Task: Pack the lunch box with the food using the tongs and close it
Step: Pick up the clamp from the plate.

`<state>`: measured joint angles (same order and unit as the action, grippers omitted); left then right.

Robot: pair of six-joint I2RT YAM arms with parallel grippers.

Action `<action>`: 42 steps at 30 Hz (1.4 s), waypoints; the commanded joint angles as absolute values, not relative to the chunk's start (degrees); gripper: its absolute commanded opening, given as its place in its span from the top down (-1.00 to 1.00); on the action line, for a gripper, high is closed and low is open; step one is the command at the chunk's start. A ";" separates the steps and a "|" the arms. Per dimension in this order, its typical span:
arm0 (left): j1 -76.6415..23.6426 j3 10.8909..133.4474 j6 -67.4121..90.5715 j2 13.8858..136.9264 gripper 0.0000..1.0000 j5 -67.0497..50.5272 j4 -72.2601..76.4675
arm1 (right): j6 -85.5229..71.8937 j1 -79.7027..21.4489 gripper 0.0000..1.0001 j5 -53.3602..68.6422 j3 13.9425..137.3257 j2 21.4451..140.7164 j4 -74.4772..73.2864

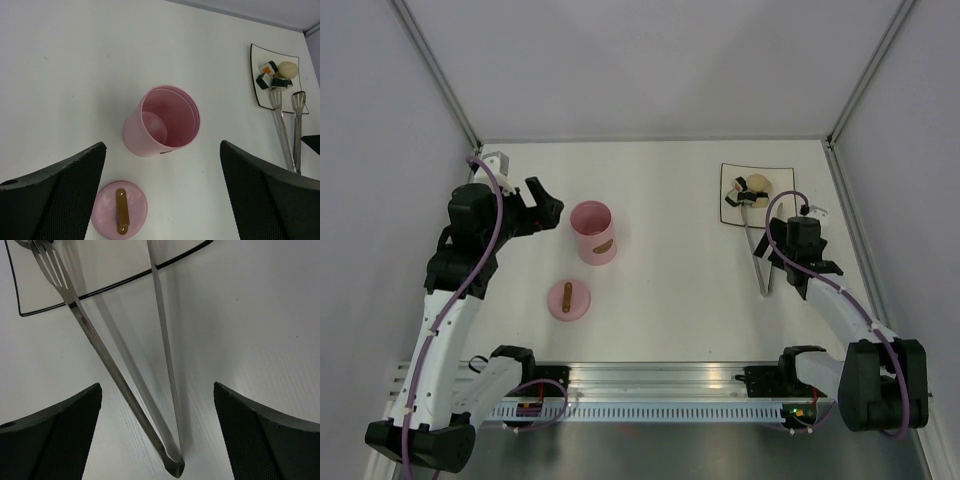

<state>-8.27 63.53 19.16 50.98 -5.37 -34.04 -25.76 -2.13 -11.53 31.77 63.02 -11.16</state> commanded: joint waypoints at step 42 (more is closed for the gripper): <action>-8.35 60.47 14.33 50.89 -0.99 -6.24 -32.34 | -15.20 -3.25 -0.44 -5.45 38.41 84.73 -3.69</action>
